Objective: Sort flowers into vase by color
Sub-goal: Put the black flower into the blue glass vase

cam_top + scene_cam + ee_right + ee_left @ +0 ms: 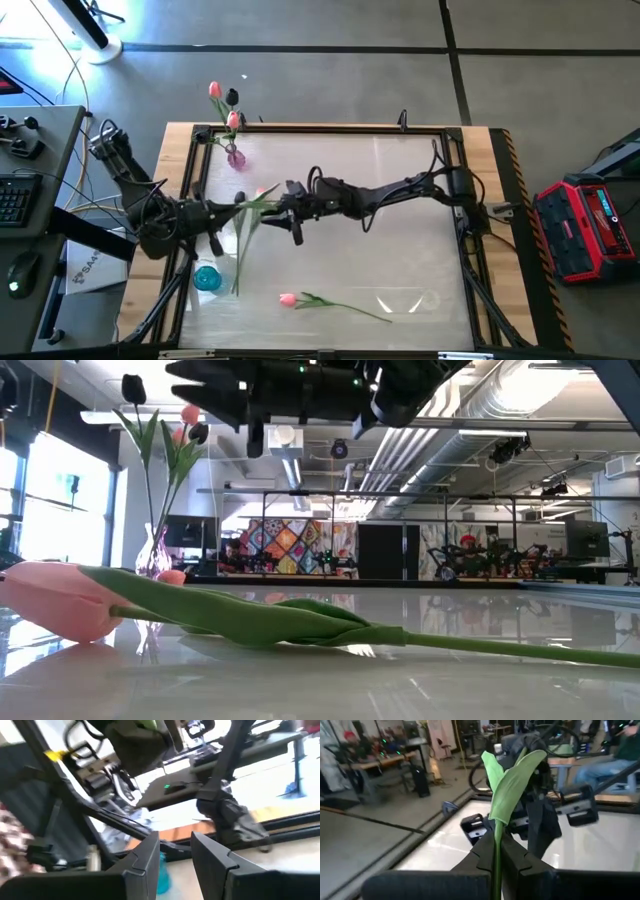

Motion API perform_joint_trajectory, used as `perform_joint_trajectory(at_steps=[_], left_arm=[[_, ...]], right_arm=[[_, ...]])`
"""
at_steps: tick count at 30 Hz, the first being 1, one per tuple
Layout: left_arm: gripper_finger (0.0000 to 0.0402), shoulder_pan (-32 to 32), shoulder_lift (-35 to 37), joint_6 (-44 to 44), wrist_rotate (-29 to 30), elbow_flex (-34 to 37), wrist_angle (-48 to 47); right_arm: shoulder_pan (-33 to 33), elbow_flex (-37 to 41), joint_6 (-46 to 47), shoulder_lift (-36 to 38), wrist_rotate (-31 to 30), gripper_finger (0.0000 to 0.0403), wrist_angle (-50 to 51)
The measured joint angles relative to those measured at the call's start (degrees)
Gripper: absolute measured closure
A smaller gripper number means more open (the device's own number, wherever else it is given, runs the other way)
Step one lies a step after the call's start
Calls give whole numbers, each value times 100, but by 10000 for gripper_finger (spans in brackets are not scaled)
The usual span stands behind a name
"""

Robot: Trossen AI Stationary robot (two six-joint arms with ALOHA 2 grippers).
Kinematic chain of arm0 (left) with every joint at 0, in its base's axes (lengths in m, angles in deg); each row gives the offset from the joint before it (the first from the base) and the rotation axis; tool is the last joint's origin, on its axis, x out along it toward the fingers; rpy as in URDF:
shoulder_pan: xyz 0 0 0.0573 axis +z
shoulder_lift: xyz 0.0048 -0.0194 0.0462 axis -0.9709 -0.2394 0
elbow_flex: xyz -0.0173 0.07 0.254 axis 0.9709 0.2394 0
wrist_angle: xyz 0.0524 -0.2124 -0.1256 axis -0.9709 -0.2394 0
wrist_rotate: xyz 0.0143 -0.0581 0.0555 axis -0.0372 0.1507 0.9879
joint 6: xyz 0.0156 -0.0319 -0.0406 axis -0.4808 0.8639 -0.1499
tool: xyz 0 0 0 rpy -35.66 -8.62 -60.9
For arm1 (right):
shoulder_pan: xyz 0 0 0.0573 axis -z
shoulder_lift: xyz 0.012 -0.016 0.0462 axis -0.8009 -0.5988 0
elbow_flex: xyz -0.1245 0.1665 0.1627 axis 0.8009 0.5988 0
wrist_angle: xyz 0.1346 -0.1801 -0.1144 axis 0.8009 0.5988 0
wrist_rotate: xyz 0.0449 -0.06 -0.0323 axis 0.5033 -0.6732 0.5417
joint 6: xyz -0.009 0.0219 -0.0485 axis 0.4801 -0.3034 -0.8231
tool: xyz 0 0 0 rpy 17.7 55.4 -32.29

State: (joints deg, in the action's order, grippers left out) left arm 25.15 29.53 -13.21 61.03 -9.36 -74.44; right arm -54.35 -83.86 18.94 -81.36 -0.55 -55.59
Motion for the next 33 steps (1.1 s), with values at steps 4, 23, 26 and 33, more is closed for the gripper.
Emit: perform_joint_trajectory(at_steps=[4,23,26,33], left_arm=[[401,-50,14,134,157,60,-328],[401,419,79,1444,251,1309,-31],[401,451,-22,1257,249,1309,255],[401,655,-314,1434,186,1309,448]], right_arm=[[-15,0,-396,-4,-434,302,-260],[755,-297,-1166,-2,54,325,-904],[764,-552,-1186,-1,366,336,-560],[647,-1271,-1698,5,604,391,1069]])
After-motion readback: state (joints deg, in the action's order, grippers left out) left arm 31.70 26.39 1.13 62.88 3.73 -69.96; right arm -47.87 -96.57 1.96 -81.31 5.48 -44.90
